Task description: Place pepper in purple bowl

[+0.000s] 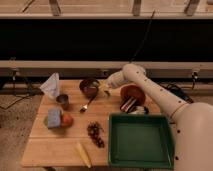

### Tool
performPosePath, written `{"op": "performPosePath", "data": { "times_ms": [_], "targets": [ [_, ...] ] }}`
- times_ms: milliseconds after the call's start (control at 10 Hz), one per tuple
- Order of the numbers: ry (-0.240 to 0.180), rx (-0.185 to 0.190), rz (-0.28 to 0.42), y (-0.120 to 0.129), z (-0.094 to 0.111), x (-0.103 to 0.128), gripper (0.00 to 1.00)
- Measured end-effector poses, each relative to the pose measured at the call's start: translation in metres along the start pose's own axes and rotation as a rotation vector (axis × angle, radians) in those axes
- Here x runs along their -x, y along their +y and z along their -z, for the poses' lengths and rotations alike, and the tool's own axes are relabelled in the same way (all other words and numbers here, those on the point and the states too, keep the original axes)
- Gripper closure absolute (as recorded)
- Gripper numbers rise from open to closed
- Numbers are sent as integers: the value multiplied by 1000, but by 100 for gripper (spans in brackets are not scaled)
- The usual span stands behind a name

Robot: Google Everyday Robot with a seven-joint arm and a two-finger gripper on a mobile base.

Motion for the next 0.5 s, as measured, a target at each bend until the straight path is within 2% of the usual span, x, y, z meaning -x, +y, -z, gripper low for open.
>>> {"op": "performPosePath", "data": {
  "times_ms": [300,500],
  "targets": [
    [-20,-1,18,-3,-9,16,100],
    [-41,21,38,3,-28,35,99]
  ]
}}
